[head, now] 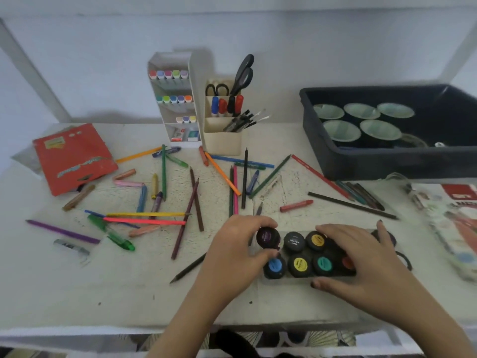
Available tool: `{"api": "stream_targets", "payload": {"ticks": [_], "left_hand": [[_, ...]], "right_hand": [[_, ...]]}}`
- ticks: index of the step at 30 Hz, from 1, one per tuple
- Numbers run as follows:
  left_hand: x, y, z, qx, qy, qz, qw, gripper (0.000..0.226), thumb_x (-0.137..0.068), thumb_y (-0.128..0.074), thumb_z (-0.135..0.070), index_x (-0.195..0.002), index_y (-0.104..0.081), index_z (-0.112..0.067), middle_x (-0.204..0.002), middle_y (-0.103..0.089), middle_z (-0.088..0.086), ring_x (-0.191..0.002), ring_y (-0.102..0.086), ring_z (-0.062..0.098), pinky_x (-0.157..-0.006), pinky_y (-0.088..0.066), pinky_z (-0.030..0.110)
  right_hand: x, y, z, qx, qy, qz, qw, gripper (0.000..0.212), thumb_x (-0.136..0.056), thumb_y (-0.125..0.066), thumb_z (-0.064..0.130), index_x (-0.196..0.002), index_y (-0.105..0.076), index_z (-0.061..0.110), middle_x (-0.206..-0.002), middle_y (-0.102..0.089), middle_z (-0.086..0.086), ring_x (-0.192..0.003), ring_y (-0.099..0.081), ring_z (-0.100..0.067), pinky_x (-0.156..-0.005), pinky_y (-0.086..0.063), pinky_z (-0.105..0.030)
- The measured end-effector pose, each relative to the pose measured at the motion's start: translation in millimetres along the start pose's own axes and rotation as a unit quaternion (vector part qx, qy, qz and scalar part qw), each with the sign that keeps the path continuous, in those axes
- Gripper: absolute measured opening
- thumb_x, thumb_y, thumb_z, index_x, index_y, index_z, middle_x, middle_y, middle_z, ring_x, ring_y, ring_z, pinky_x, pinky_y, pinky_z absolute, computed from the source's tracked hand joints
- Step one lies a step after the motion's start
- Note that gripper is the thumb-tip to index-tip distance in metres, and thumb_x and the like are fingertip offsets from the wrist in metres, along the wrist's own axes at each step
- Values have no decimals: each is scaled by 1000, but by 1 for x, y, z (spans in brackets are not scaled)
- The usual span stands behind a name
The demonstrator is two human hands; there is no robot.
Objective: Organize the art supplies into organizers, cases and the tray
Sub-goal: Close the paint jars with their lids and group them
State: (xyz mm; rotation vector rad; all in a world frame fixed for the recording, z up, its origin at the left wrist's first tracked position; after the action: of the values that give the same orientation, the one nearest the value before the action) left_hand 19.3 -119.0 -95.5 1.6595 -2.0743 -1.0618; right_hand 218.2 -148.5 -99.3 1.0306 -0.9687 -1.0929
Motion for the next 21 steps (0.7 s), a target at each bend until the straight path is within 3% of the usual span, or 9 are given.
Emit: {"api": "stream_targets", "payload": {"ticks": [3, 7, 13, 18, 21], "left_hand": [[-1, -3, 1, -4, 31, 3, 1000, 40, -73, -78, -26, -108, -63, -34, -101, -57, -22, -100, -48, -5, -85, -36, 6], [-1, -3, -3, -39, 16, 0, 999, 42, -76, -76, -27, -116, -65, -29, -99, -52, -29, -102, -47, -4, -87, -31, 2], [0, -9, -9, -51, 4, 21, 998, 44, -82, -66, -19, -125, -61, -24, -106, -51, -24, -104, -40, -9, -90, -20, -6], [-2, -14, -10, -48, 12, 25, 998, 39, -82, -64, -17, -121, -64, -24, -103, -53, -19, -100, -40, -9, -87, -22, -4], [-2, -17, -9, -56, 17, 30, 998, 36, -85, -60, -17, -120, -64, -23, -105, -52, -18, -104, -40, -9, -87, -25, -4]], "right_hand": [[-2, -1, -2, -4, 15, -9, 1000, 110, -43, -5, 100, -137, -28, 47, -126, -26, 36, -116, -18, 15, -112, 15, -40], [-3, -4, -6, -14, 31, -9, 999, 104, -47, -11, 99, -136, -28, 48, -125, -24, 37, -116, -16, 15, -112, 14, -36], [-3, -6, -10, -58, 44, -21, 997, 89, -56, -36, 89, -133, -34, 45, -125, -30, 34, -119, -21, 13, -112, 7, -29], [-3, -8, -12, -51, 56, -23, 997, 98, -52, -20, 98, -135, -31, 46, -127, -28, 34, -121, -19, 12, -114, 6, -30], [-4, -7, -12, -55, 58, -24, 996, 98, -53, -23, 96, -135, -31, 45, -126, -27, 34, -119, -17, 13, -114, 7, -29]]}}
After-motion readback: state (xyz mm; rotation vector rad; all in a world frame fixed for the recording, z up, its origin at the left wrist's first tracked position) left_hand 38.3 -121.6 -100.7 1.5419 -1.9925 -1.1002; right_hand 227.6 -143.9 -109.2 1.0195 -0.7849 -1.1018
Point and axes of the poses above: each hand's wrist, its own x-axis away from the middle knuckle, its own y-axis out of the back of the hand, z = x × y, the point moved 5 cm from there along -x, towards the middle knuckle
